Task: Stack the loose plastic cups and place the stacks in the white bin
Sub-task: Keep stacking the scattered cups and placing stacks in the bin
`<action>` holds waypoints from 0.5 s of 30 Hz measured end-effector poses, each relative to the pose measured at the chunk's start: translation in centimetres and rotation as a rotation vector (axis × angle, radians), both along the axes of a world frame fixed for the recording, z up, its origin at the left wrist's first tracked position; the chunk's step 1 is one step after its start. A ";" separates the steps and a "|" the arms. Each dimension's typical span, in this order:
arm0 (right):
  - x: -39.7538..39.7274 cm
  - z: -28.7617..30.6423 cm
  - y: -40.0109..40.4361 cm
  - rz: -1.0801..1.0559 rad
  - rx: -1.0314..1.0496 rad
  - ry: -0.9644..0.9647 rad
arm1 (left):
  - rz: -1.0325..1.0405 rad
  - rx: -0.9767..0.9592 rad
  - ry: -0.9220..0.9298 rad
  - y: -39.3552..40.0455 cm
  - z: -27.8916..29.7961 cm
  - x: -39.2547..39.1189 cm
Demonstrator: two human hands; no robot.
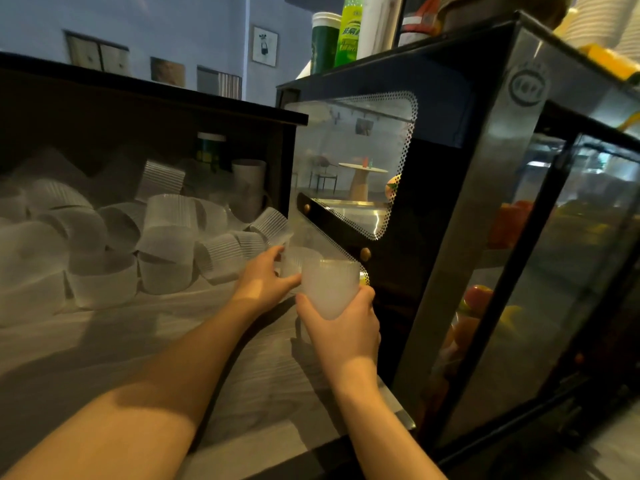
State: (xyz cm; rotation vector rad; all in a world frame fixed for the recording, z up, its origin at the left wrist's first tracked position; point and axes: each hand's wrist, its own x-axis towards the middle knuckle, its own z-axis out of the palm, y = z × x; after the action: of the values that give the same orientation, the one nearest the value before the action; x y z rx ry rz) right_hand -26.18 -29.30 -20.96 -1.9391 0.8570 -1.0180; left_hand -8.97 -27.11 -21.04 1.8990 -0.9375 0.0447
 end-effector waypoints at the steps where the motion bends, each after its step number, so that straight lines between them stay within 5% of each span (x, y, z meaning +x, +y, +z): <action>1: 0.0 -0.1 0.0 0.003 -0.005 -0.003 | -0.001 -0.030 0.013 0.0 -0.1 0.1; 11: -0.2 0.0 0.2 0.057 -0.040 0.027 | 0.002 -0.421 0.306 3.2 2.5 -0.5; 15: -0.2 -0.1 0.4 0.110 -0.079 0.071 | -0.018 -0.436 0.232 5.9 4.1 -1.5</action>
State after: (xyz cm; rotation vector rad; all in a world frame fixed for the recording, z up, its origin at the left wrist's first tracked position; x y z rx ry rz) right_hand -26.36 -28.95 -21.06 -2.0757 0.7504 -0.9356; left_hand -10.45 -21.22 -16.91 1.4574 -0.7184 0.0161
